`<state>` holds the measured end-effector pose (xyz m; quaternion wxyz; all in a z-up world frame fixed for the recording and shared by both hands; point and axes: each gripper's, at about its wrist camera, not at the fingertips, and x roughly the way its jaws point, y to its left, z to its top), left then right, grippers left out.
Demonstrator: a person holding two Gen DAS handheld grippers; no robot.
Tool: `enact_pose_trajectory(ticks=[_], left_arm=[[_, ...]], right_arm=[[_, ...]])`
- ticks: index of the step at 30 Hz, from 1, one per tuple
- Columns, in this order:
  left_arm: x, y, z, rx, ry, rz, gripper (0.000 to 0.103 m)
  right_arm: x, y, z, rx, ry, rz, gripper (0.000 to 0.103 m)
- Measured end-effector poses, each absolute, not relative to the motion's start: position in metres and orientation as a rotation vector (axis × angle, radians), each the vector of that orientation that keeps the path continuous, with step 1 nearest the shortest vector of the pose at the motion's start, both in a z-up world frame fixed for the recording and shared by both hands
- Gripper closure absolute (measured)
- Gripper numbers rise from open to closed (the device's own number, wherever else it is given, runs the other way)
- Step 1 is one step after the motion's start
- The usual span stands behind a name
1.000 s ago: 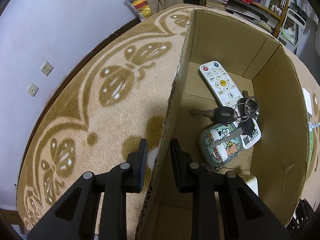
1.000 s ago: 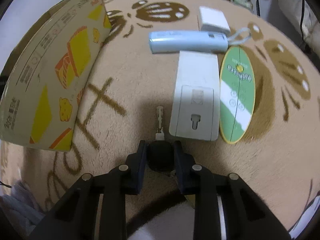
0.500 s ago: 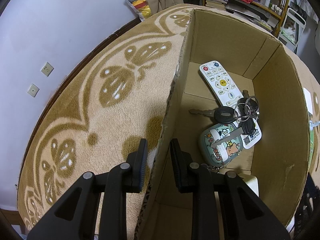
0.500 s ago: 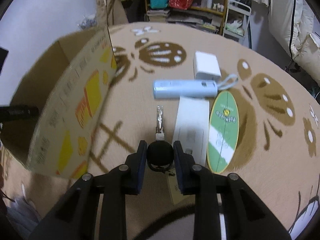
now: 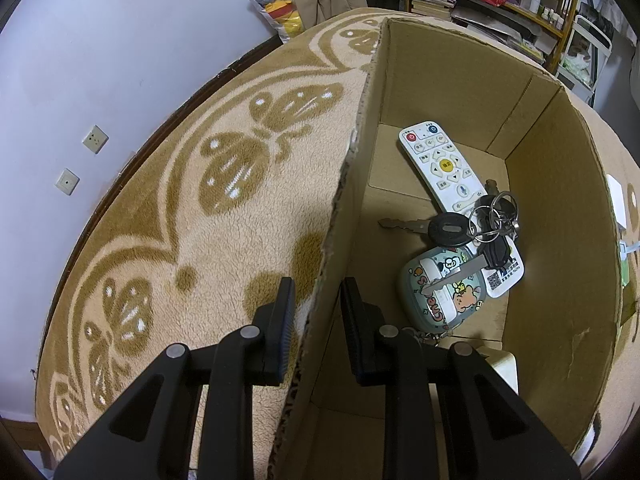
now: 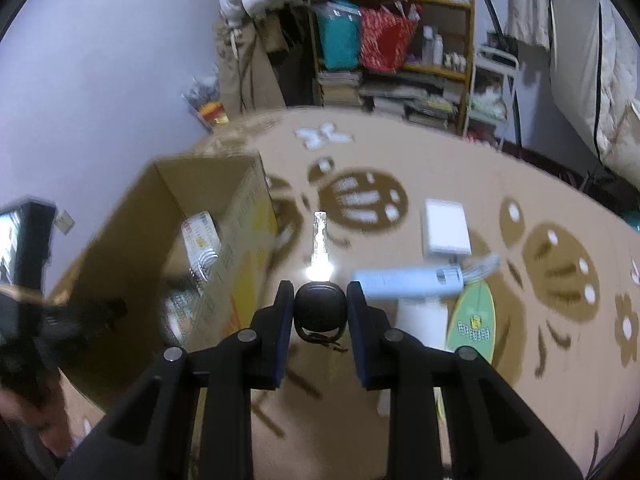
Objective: Organize rigid objects
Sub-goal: 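Lift the black key over the box and drop it with the right gripper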
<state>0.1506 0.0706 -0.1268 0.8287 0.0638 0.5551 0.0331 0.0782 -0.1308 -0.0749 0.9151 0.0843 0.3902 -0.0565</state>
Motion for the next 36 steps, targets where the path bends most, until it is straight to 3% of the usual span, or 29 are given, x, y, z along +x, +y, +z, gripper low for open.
enact_pose_trajectory(ticks=[13,31,33,35,36], left_arm=[[0.151,0.068,-0.127,0.154,1.174,0.073,0.080],[0.151,0.068,-0.127,0.150,1.175,0.070,0.080],[0.151,0.068,-0.128,0.151,1.174,0.070,0.080],[0.151,0.068,-0.127,0.150,1.175,0.069,0.080],[0.151,0.069,-0.127,0.149,1.174,0.069,0.080]], right_arm=[[0.115,-0.093,-0.022,0.240,0.656,0.041,0.075],[0.126,-0.089,-0.067,0.303,0.775,0.064,0.074],[0.126,-0.092,-0.066,0.301,0.779,0.061,0.069],[0.124,-0.095,-0.065,0.298,0.776,0.055,0.046],[0.122,-0.097,-0.063,0.290,0.765,0.050,0.045]])
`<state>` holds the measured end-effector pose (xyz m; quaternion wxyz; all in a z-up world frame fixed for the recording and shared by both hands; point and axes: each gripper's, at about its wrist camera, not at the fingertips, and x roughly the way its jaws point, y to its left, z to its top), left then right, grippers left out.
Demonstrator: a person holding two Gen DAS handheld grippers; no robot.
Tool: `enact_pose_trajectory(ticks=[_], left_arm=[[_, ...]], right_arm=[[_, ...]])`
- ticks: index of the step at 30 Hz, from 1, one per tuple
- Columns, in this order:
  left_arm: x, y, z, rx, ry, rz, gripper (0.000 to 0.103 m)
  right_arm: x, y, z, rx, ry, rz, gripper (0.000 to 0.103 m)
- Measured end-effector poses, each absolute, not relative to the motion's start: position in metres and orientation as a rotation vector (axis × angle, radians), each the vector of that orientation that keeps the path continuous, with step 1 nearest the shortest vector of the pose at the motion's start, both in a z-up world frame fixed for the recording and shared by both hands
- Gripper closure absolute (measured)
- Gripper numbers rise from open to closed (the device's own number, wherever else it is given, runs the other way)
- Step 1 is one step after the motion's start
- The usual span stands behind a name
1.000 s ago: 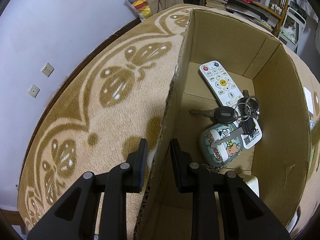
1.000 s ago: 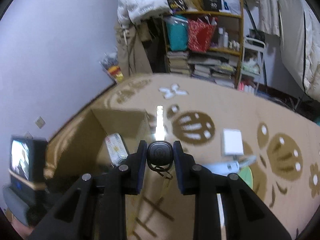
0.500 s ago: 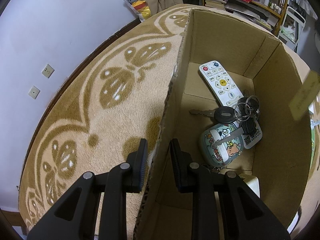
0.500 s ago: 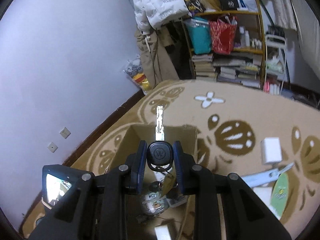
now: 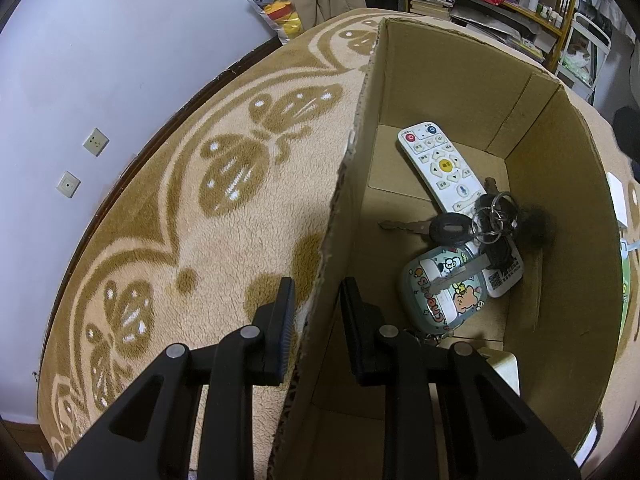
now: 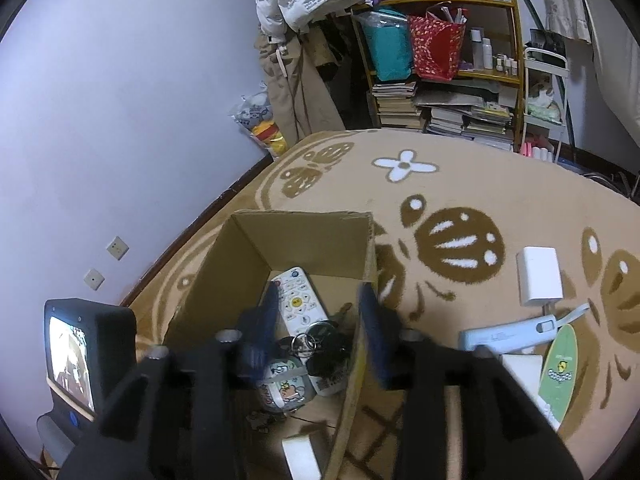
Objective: Organize rigid objects
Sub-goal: 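Lift the black key over the box and drop it with the right gripper, then move the right gripper to the white wall charger and grasp it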
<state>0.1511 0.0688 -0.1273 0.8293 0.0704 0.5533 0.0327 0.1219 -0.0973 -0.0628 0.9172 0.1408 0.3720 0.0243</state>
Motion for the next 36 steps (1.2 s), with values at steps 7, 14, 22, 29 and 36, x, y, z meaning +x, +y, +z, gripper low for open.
enact_pose_trajectory(ticks=[7,14,22,29,36], left_arm=[[0.151,0.069,-0.128,0.152,1.175,0.069,0.080],[0.151,0.069,-0.128,0.153,1.175,0.069,0.080],[0.151,0.069,-0.128,0.152,1.175,0.069,0.080],[0.151,0.069,-0.128,0.154,1.175,0.068,0.080],[0.151,0.069,-0.128,0.153,1.175,0.069,0.080]], right_arm=[[0.110,-0.121,-0.065,0.228,0.780,-0.047,0.021],[0.099,-0.149,-0.083,0.189,0.832,-0.131,0.021],[0.084,-0.178,-0.112,0.182,0.878,-0.202,0.021],[0.077,-0.199,-0.137,0.222,0.924,-0.253,0.021],[0.075,-0.209,-0.163,0.262,0.993,-0.281,0.021]])
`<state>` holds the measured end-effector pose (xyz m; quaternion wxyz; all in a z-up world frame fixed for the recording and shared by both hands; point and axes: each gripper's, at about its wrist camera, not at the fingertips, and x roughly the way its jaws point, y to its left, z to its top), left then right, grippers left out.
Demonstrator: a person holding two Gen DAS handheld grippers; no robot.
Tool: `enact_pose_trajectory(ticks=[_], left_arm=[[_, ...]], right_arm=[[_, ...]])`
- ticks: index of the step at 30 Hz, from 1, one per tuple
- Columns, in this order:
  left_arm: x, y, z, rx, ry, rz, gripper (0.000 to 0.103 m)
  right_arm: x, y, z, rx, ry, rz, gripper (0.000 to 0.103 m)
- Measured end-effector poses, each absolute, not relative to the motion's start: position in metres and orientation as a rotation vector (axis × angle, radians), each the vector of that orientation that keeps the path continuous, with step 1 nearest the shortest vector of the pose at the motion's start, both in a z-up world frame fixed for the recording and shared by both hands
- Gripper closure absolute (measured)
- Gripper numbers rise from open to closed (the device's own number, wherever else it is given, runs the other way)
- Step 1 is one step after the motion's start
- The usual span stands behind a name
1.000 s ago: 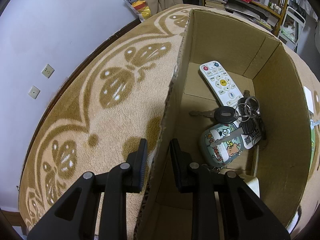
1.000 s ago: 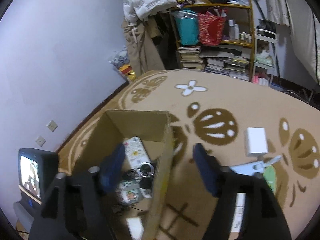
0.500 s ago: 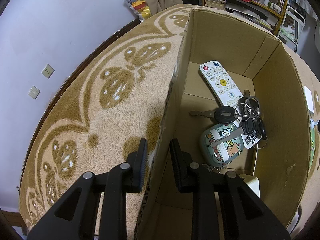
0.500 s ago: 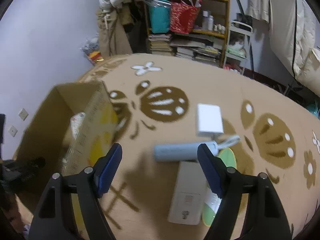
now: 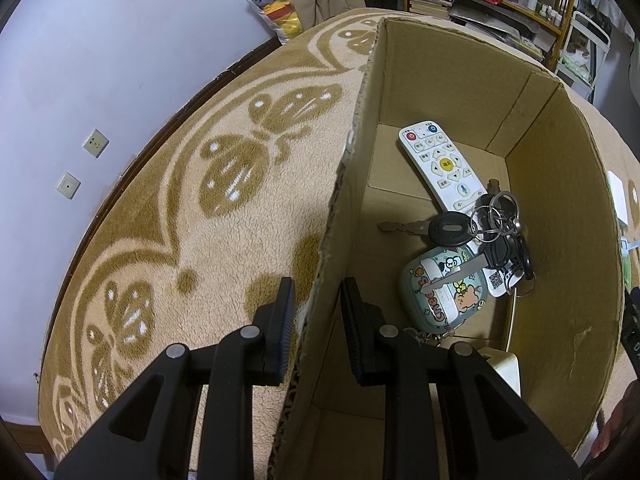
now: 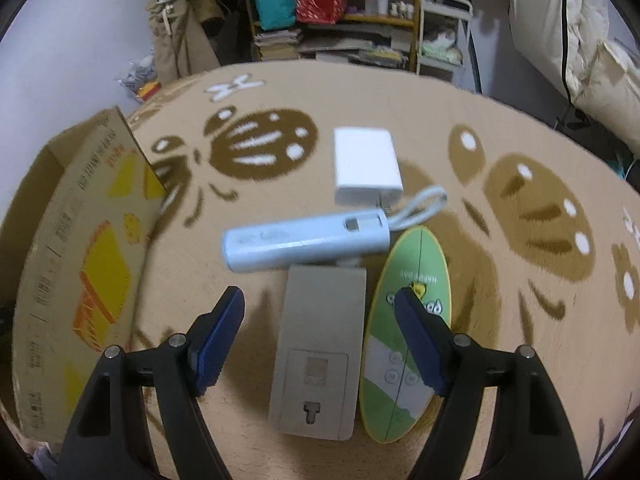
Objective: Organize rigid objects
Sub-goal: 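Move the right gripper to the white wall charger and grasp it, then carry the white wall charger into the box and release it with the right gripper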
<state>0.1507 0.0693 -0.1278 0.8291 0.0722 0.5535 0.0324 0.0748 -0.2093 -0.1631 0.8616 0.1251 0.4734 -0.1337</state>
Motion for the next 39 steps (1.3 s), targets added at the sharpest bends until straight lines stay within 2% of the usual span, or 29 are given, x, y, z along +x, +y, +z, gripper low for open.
enact_pose_trajectory(ticks=[7,9,11,19,20,29,39], left_arm=[[0.151,0.069,-0.128,0.153,1.176,0.068,0.080],[0.151,0.069,-0.128,0.152,1.176,0.068,0.080],[0.151,0.069,-0.128,0.156,1.175,0.068,0.080],[0.150,0.068,-0.128,0.163,1.173,0.070,0.080],[0.150,0.068,-0.128,0.163,1.173,0.070,0.080],[0.150,0.067,-0.128,0.171,1.172,0.071,0.080],[0.149,0.067,-0.127,0.166,1.173,0.071,0.080]], right_arm=[[0.077,-0.210,-0.178,0.269,1.041,-0.294,0.023],[0.077,-0.206,-0.178,0.256,1.042,-0.289,0.028],[0.078,-0.203,-0.178,0.272,1.044,-0.261,0.038],[0.079,-0.197,-0.191,0.328,1.069,-0.233,0.042],[0.079,-0.195,-0.191,0.311,1.069,-0.249,0.051],[0.073,-0.194,-0.180,0.313,1.021,-0.272,0.051],[0.078,-0.177,-0.138,0.275,0.922,-0.221,0.052]])
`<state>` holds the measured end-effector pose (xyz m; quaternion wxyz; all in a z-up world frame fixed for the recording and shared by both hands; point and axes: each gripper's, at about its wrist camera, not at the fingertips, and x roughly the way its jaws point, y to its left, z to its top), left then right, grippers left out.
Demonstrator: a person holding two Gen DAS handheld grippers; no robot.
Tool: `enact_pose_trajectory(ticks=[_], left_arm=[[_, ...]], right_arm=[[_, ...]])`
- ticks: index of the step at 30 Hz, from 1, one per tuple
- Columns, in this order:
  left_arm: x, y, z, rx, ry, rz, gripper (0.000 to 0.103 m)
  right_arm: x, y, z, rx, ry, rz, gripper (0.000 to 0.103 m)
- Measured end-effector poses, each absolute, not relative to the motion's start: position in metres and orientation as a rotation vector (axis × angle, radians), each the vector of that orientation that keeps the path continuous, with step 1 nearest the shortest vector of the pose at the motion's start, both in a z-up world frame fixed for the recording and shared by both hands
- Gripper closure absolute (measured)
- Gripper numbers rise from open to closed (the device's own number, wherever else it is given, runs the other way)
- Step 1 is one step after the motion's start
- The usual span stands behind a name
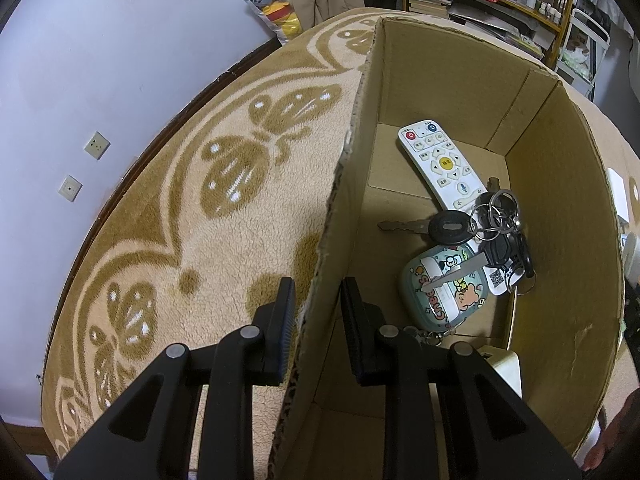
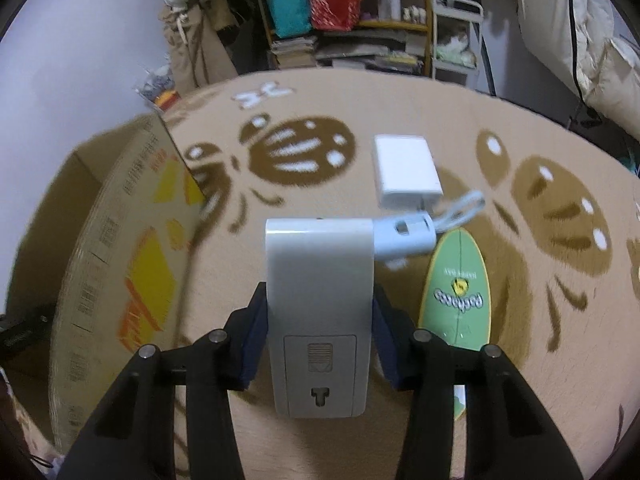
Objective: Organize rigid objects
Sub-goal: 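Carry the white wall charger into the box and release it with the right gripper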
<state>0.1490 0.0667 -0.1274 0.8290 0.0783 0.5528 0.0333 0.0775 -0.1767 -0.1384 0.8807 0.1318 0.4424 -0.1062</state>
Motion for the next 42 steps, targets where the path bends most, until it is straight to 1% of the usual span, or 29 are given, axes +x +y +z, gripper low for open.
enact_pose_trajectory(ticks=[13,22,28,37,42], left_arm=[[0.149,0.068,-0.128,0.152,1.176,0.070,0.080],[0.149,0.068,-0.128,0.149,1.177,0.070,0.080],[0.149,0.068,-0.128,0.149,1.177,0.071,0.080],[0.149,0.068,-0.128,0.149,1.179,0.070,0.080],[0.150,0.068,-0.128,0.155,1.179,0.072,0.080]], right_arm=[[0.091,-0.161,-0.090,0.240,0.836,-0.169,0.052],[0.115,-0.129,-0.054,0.214,0.769,-0.083,0.052],[0.127,-0.109,-0.047,0.211,0.749,-0.032,0.052],[0.136,-0.090,-0.056,0.206,0.742,-0.002,0.052],[0.136,-0.091,-0.054,0.281,0.728,0.033,0.052]])
